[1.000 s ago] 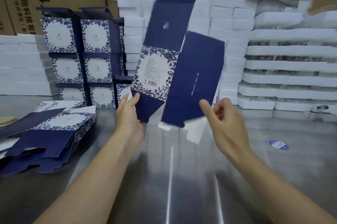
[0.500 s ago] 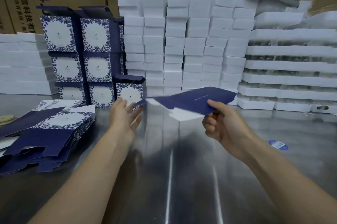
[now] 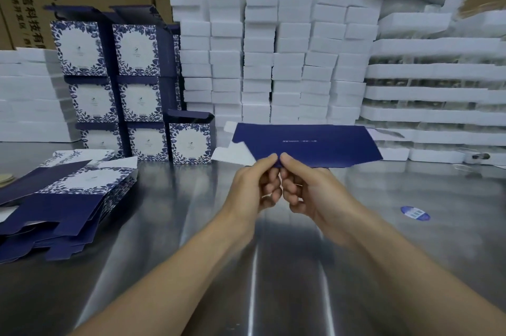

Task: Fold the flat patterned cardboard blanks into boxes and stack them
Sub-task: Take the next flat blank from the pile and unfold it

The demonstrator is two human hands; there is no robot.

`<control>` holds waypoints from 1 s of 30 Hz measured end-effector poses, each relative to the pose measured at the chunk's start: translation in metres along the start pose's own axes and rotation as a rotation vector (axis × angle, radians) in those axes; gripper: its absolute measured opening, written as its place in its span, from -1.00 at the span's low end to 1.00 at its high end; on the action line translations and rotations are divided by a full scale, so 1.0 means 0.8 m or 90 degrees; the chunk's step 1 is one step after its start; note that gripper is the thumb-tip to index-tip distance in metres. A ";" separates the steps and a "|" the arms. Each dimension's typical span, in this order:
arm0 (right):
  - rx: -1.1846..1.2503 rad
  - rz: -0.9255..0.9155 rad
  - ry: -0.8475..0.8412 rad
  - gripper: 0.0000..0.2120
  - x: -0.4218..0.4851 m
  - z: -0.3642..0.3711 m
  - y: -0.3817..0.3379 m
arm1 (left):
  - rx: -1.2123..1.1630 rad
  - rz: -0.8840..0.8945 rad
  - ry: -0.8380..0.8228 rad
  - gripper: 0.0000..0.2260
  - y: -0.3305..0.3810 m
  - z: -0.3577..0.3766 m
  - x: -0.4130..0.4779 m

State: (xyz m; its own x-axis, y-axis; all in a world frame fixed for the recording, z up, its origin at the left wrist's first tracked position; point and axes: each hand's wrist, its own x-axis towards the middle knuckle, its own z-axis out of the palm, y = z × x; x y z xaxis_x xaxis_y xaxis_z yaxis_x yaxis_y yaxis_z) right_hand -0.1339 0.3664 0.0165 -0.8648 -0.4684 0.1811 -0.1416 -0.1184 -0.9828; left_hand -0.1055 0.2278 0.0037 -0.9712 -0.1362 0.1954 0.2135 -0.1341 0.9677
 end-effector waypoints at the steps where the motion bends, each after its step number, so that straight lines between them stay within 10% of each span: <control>1: -0.005 0.012 -0.007 -0.61 0.000 0.001 0.001 | -0.002 0.001 0.013 -0.60 -0.001 -0.002 0.001; 17: 0.088 0.016 0.162 -0.73 0.012 -0.003 0.011 | -0.047 -0.051 0.036 -0.56 -0.006 -0.003 0.003; 30: 0.146 0.053 0.094 -0.73 0.001 0.019 0.013 | 0.023 0.009 0.030 -0.59 -0.007 0.003 -0.004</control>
State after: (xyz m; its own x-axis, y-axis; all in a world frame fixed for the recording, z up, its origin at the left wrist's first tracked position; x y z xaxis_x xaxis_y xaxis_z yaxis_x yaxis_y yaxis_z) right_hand -0.1286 0.3518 0.0072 -0.9322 -0.3539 0.0762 0.0309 -0.2876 -0.9572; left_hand -0.1040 0.2310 -0.0017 -0.9620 -0.1839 0.2020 0.2222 -0.0968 0.9702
